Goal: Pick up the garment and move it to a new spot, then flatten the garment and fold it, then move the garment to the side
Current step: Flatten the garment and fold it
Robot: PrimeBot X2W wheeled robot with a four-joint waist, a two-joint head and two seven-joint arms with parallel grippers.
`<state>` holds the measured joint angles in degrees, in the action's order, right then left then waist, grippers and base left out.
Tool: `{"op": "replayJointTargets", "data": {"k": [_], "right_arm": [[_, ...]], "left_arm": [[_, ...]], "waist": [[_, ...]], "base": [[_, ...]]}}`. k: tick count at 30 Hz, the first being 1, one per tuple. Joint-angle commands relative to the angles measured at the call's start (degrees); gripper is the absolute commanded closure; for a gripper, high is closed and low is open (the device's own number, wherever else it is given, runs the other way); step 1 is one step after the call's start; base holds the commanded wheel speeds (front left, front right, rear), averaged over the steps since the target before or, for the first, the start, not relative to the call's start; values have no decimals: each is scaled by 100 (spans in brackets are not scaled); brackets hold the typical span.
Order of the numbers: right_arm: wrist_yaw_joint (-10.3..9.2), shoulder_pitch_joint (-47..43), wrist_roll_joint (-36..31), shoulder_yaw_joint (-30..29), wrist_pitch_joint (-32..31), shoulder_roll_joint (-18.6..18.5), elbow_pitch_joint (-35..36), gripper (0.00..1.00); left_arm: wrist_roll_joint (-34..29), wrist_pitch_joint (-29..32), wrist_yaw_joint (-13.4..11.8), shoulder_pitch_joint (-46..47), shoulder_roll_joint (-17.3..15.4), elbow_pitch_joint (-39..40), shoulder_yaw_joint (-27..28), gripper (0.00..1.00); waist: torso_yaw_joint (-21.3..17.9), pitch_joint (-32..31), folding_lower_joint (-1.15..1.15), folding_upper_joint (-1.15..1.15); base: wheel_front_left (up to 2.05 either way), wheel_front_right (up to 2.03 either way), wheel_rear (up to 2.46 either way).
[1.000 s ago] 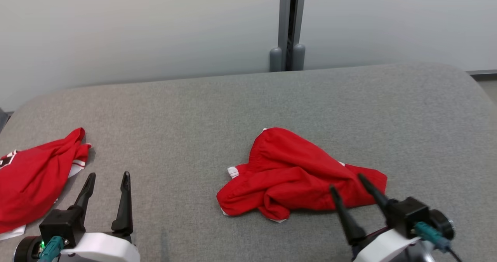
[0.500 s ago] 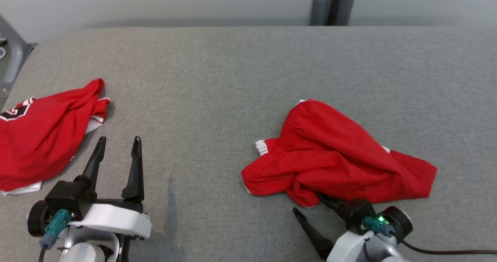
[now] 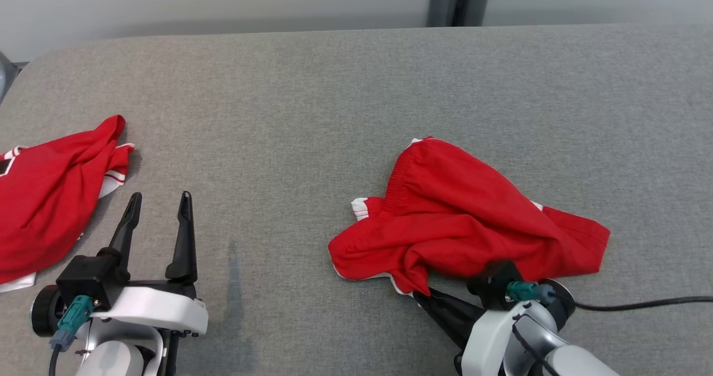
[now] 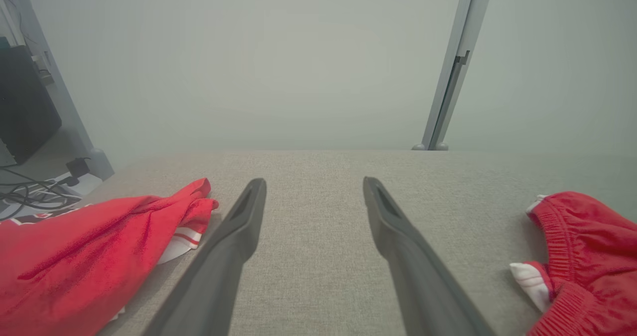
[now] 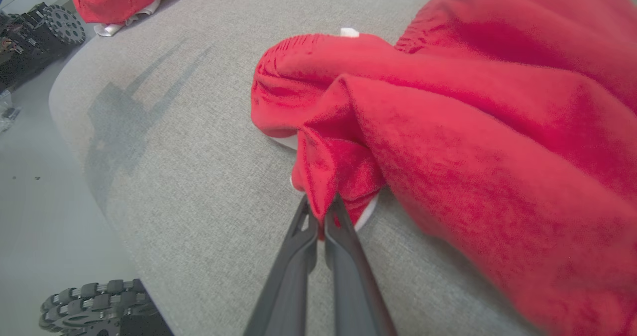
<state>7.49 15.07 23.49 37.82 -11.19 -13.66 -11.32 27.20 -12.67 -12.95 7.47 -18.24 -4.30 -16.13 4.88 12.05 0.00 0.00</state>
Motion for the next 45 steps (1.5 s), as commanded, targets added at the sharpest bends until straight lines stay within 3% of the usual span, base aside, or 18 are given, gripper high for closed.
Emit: {"op": "replayJointTargets", "data": {"k": [1,8,11,15,19,24,30,34,35,36,37,45], "right_arm": [[0,88,311,66,-188,-115,296,100],[0,138,1982,-323,-1312,-551,2276,100],[0,246,2524,-846,-1485,-433,2825,100],[0,526,3064,-1567,-1533,-133,2940,100],[0,802,3266,-2274,-1474,-44,2332,100],[1,802,3189,-2876,-1286,-76,1073,100],[1,534,3158,-3124,-738,51,-157,100],[0,422,3111,-3072,-410,87,-487,100],[0,388,3171,-3046,-295,149,-558,85],[0,357,3197,-3019,-175,167,-600,58],[0,330,3172,-2990,-39,153,-644,0],[0,71,2549,-3010,1333,103,-759,0]], "left_arm": [[9,-33,-24,5,-49,0,34,0],[3,-25,-89,-72,-143,101,108,0],[10,-14,-122,-69,-165,150,120,0],[18,-6,-123,2,-180,208,110,0],[-1,22,-79,126,-175,237,56,0],[-22,20,-16,280,-83,194,-76,0],[8,-28,32,376,-6,91,-142,0],[25,-41,26,370,-19,63,-126,0],[29,-44,22,364,-25,54,-120,0],[35,-48,14,349,-35,43,-113,0],[39,-49,2,335,-46,38,-104,0],[42,11,-100,222,-115,43,-64,0]], "waist": [[-133,-57,0,0],[-402,-106,0,0],[-472,-94,0,0],[-505,-31,0,0],[-462,70,0,0],[-322,214,0,0],[-274,322,0,0],[-300,340,0,0],[-311,337,0,0],[-327,322,0,0],[-342,310,0,0],[-464,62,0,0]], "base": [[0,0,0],[0,0,0],[0,0,0],[0,0,0],[0,0,0],[0,0,0],[0,0,0],[0,0,0],[0,0,0],[0,0,0],[0,0,0],[0,0,0]]}}
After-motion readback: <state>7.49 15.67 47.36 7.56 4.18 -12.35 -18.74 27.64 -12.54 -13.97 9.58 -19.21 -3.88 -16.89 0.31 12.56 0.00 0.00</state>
